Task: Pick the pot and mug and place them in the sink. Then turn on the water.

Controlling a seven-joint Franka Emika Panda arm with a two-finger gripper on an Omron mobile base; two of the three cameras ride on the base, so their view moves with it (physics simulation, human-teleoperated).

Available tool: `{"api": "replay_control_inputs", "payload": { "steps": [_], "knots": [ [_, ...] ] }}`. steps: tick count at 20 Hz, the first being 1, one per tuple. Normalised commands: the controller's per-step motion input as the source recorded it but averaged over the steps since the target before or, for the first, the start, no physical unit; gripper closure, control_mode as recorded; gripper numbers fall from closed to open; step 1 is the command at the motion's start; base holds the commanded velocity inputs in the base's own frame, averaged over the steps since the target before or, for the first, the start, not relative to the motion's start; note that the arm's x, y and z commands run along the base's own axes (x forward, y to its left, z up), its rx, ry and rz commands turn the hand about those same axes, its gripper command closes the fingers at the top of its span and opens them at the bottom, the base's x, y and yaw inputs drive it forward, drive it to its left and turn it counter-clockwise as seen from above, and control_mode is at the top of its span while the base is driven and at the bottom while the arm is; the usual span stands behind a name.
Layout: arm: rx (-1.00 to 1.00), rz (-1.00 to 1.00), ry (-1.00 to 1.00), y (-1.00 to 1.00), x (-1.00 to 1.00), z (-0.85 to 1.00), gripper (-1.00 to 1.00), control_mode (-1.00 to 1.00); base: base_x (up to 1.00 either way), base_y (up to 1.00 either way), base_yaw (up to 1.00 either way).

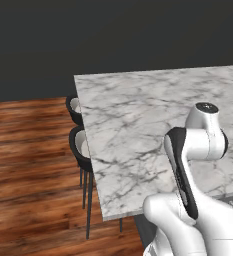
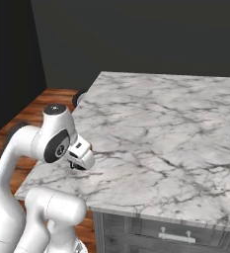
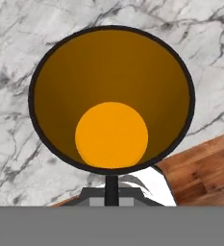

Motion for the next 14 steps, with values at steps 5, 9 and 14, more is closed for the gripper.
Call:
{"api": "replay_control_inputs", "payload": {
  "steps": [5, 9, 14],
  "knots": [
    [0.0, 0.27, 0.0, 0.34, -0.35, 0.42, 1.0, -1.0, 0.0, 0.0, 0.0],
    [0.0, 0.29, 0.0, 0.19, -0.14, 0.63, 1.0, -1.0, 0.0, 0.0, 0.0],
    [0.0, 0.24, 0.0, 0.04, -0.21, 0.71, 1.0, -1.0, 0.0, 0.0, 0.0]
  ]
}}
